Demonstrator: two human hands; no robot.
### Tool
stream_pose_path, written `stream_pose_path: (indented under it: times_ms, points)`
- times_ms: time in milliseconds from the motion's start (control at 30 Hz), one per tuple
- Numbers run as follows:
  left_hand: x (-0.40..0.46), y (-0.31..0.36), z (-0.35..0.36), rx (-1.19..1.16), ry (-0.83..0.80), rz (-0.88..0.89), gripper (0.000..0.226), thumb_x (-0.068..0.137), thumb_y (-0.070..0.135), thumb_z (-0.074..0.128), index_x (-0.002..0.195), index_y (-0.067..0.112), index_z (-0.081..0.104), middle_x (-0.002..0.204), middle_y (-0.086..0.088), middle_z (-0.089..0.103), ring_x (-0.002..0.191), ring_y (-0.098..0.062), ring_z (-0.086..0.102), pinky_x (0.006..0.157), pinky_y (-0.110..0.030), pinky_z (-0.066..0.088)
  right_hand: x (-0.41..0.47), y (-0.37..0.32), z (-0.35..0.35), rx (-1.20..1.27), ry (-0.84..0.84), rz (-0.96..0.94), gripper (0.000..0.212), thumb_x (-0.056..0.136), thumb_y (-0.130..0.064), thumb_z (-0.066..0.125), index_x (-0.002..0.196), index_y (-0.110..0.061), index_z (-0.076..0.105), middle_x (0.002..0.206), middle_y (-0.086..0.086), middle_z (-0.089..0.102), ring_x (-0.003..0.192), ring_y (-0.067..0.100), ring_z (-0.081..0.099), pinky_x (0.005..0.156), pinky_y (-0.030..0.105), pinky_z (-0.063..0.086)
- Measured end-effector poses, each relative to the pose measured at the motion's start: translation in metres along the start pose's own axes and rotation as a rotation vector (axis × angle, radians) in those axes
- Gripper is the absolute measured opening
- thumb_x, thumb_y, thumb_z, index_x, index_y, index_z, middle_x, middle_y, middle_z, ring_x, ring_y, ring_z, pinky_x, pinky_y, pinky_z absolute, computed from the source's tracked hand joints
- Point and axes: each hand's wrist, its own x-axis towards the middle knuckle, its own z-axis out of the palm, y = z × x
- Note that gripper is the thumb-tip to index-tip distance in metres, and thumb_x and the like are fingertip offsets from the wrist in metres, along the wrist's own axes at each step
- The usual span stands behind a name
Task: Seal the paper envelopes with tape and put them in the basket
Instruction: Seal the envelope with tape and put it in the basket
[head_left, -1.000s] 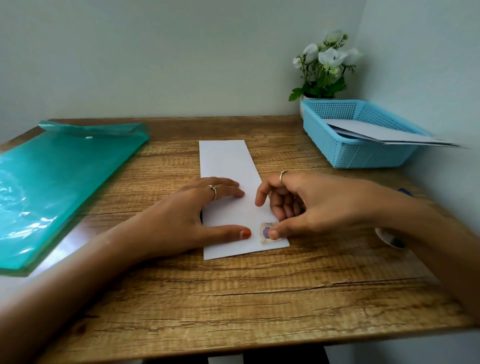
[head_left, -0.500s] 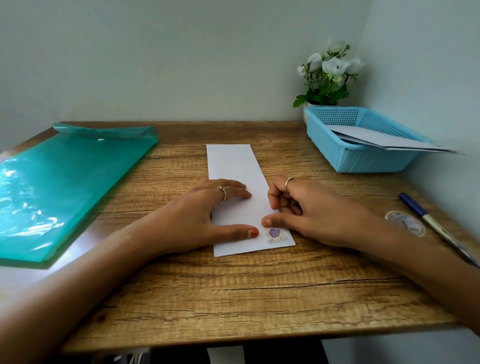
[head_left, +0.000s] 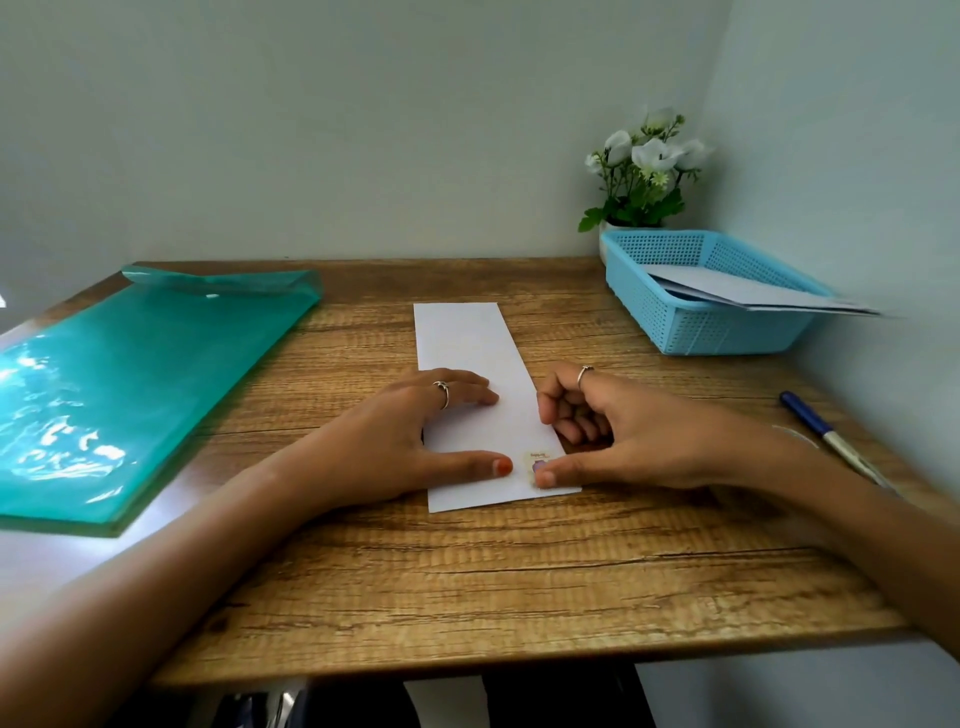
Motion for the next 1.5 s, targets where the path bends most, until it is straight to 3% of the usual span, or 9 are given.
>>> stream_pose_path:
  times_ms: [100,233,367,567,767,900,1067,1300,1500]
  points:
    - [0.000,-0.001,0.000,-0.005,-0.003,-0.010,0.073,0.067,0.073,0.053,0.134,0.048,0.037,0.146,0.025,0.030,0.122,0.008,0.026,0.103,-0.022,0.028,-0.003,0.001,-0.008,0.107,-0.061,0.037,0.040,0.071,-0.035,0.078,0.102,-0.028,0.054,0.088,-0.006,0.057,0.075,0.001,0.051,0.070,0.018,0.048]
    - [-0.001,0.002,0.000,-0.013,0.001,-0.012,0.072,0.067,0.072,0.053,0.133,0.047,0.039,0.146,0.024,0.031,0.124,0.006,0.028,0.105,-0.026,0.030,-0.001,0.003,-0.013,0.273,0.108,0.095,0.026,0.079,-0.031,0.069,0.100,-0.019,0.060,0.095,0.002,0.068,0.081,0.008,0.062,0.077,0.023,0.053]
    - [-0.002,0.004,0.000,-0.012,0.003,-0.031,0.074,0.067,0.071,0.053,0.134,0.045,0.038,0.147,0.023,0.029,0.132,0.000,0.027,0.108,-0.028,0.028,0.002,-0.003,-0.003,0.041,0.307,0.142,0.013,0.089,-0.035,0.060,0.099,-0.026,0.059,0.089,-0.007,0.063,0.076,0.005,0.062,0.069,0.020,0.051]
    - [-0.003,0.007,0.000,0.008,0.018,-0.034,0.071,0.070,0.069,0.053,0.135,0.044,0.037,0.148,0.022,0.029,0.132,-0.001,0.027,0.106,-0.025,0.027,0.005,-0.019,0.016,-0.082,0.410,0.208,0.032,0.090,-0.039,0.057,0.119,-0.026,0.057,0.095,-0.013,0.058,0.084,0.001,0.053,0.067,0.012,0.041]
    - [-0.003,0.006,0.001,0.023,0.027,-0.034,0.070,0.072,0.068,0.055,0.135,0.043,0.037,0.148,0.020,0.030,0.129,0.002,0.028,0.105,-0.024,0.026,0.010,-0.031,0.025,-0.095,0.425,0.233,0.038,0.089,-0.044,0.057,0.123,-0.028,0.056,0.098,-0.012,0.057,0.092,0.005,0.054,0.083,0.029,0.049]
    - [-0.002,0.006,0.001,0.026,0.025,-0.044,0.068,0.073,0.067,0.056,0.135,0.043,0.038,0.148,0.020,0.030,0.133,-0.003,0.027,0.106,-0.025,0.025,0.010,-0.033,0.021,0.248,0.388,0.312,0.033,0.089,-0.035,0.061,0.120,-0.026,0.057,0.105,-0.008,0.057,0.091,0.004,0.052,0.066,0.018,0.040]
    - [-0.003,0.007,0.000,0.015,0.031,-0.031,0.067,0.076,0.065,0.056,0.136,0.040,0.038,0.148,0.018,0.031,0.133,-0.003,0.028,0.105,-0.024,0.025,0.013,-0.028,0.021,0.640,0.455,0.348,0.034,0.082,-0.012,0.070,0.113,-0.018,0.056,0.104,0.003,0.061,0.101,0.016,0.057,0.088,0.032,0.051]
    - [-0.005,0.005,0.002,-0.012,0.079,-0.028,0.071,0.075,0.065,0.057,0.138,0.039,0.035,0.149,0.018,0.028,0.132,-0.003,0.029,0.104,-0.022,0.026,0.016,-0.029,0.021,0.888,0.431,0.375,0.050,0.081,0.000,0.068,0.126,-0.011,0.050,0.109,0.010,0.063,0.093,0.019,0.066,0.074,0.031,0.056]
    - [-0.004,0.003,0.002,-0.030,0.128,-0.060,0.088,0.070,0.070,0.057,0.144,0.040,0.020,0.154,0.017,0.014,0.137,-0.007,0.023,0.107,-0.029,0.028,0.016,-0.037,0.017,0.700,0.324,0.415,0.037,0.089,-0.009,0.061,0.125,-0.015,0.054,0.105,0.007,0.068,0.087,0.019,0.070,0.077,0.034,0.058]
